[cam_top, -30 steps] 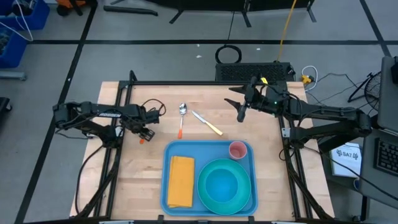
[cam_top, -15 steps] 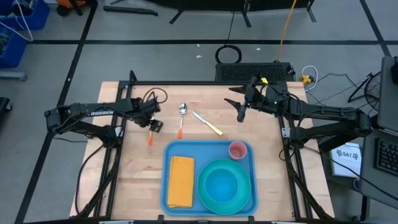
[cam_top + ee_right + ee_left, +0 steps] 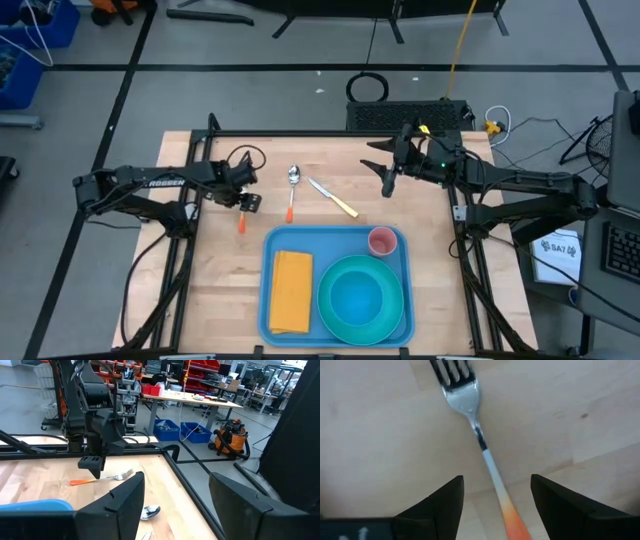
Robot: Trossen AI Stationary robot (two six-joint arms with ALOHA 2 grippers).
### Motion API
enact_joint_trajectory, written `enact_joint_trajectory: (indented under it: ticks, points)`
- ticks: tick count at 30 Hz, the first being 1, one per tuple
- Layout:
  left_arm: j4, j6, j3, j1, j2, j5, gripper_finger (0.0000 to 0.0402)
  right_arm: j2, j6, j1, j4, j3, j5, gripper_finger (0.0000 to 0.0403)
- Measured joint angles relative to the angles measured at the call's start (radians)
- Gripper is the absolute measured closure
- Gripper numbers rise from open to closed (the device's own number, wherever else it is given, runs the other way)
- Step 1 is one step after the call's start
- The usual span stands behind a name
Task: Set up tray
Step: Put the orange fork on top of the yellow table napkin
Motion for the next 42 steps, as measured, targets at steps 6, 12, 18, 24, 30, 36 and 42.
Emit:
enact_joint_trajectory:
  ticks: [6, 12, 18, 24, 30, 36, 42]
  points:
    - [0.144, -0.024, -0.059, 0.0, 0.0, 0.017, 0.0197, 0.0, 0.0, 0.0, 0.02, 0.001, 0.0, 0.019]
    - [0.158, -0.047, -0.1, 0.0, 0.0, 0.021, 0.0222, 0.0, 0.011, 0.0, 0.019, 0.001, 0.0, 0.019]
    - [0.161, -0.058, -0.12, 0.0, -0.003, 0.021, 0.0244, 0.0, 0.017, 0.0, 0.022, 0.001, 0.0, 0.019]
    - [0.153, -0.065, -0.121, 0.001, -0.002, 0.039, 0.0304, 0.0, 0.026, 0.0, 0.022, 0.001, 0.0, 0.019]
    - [0.152, -0.037, -0.122, -0.005, -0.002, 0.042, 0.0385, 0.0, 0.036, 0.0, 0.022, 0.001, 0.001, 0.019]
    - [0.155, 0.012, -0.116, -0.006, -0.005, 0.061, 0.0391, 0.0, 0.046, 0.0, 0.022, 0.001, 0.002, 0.019]
    - [0.146, 0.031, -0.071, -0.039, -0.039, 0.126, 0.0401, 0.0, 0.053, 0.0, 0.022, 0.001, 0.004, 0.019]
